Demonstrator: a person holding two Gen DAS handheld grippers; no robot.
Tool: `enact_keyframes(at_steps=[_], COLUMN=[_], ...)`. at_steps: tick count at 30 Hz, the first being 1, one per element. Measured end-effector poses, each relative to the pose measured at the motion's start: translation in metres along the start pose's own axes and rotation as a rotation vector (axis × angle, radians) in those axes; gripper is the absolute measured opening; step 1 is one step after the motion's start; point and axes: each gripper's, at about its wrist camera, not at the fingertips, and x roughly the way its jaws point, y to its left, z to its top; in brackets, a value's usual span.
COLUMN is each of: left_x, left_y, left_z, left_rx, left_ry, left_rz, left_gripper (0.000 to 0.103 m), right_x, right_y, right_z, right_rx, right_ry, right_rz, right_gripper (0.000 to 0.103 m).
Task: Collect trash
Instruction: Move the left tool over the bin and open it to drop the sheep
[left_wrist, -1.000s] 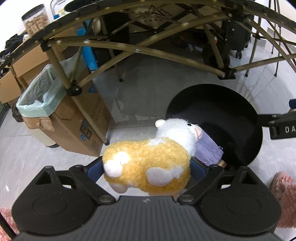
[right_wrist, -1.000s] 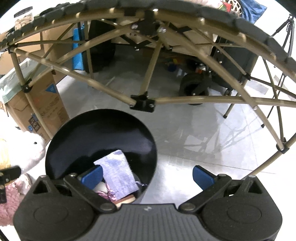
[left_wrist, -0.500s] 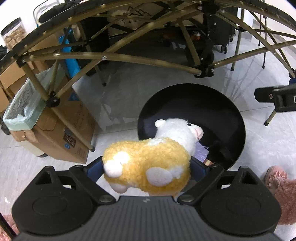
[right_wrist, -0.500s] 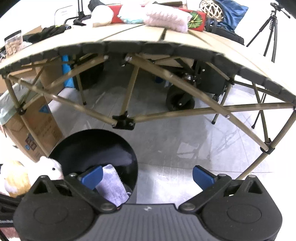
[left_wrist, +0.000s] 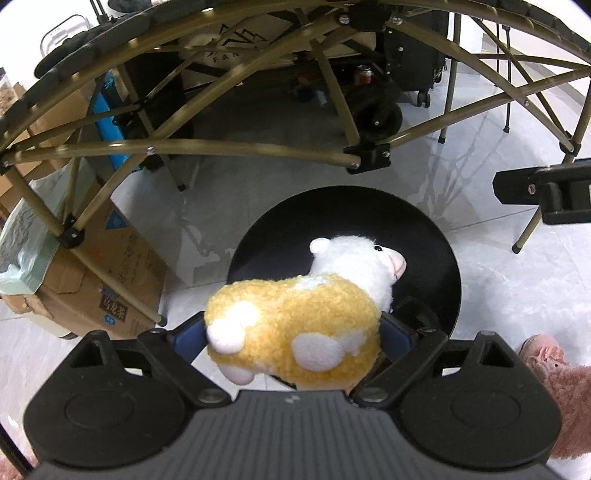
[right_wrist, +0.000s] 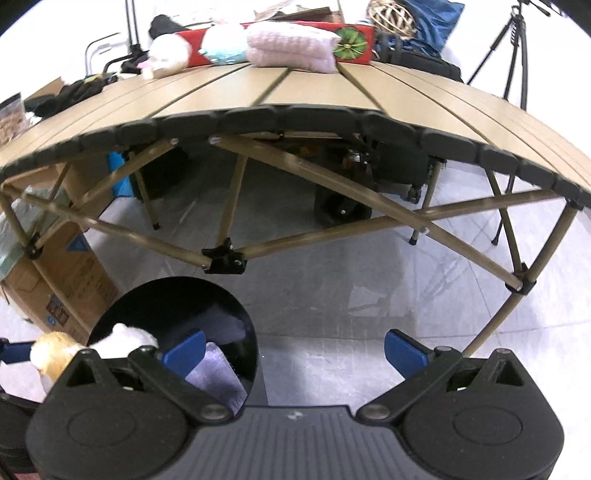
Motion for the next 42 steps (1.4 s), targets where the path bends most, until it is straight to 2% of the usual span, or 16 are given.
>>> enact_keyframes(at_steps=[9,20,31,38,42], left_x=[0.020,0.035,0.038,0.043,0.049], left_y=[-0.011,-0.018,-0.022,-0.019,-0.017], left_z=[0.019,0.036,0.033,0.034,0.034], left_rx=[-0.013,-0.037,-0.030,-0.056,-0.071], left_ry=[0.016,0.024,0.045,0.105,0.170], left_rz=[-0.036,-0.065,-0.070,-0.080,-0.087], left_gripper=[0.094,0.094,0.094,0.103,0.103], right_x=[0.003,0.012,0.019,0.018,0.018], right_y=[-0.025,-0.045,-0.045,-0.047,-0.047], right_z=[0.003,0.000,0.000,0.000,0.000], right_rx=[0.132,0.265,0.287,0.294,0.296], right_ry=[-0.001,0.039,0.061,0.063,0.063], right_rz=[-0.003,0.022,0.024,0.029,0.029], right_gripper=[0.103,0.103,0.103,0.103,0.103])
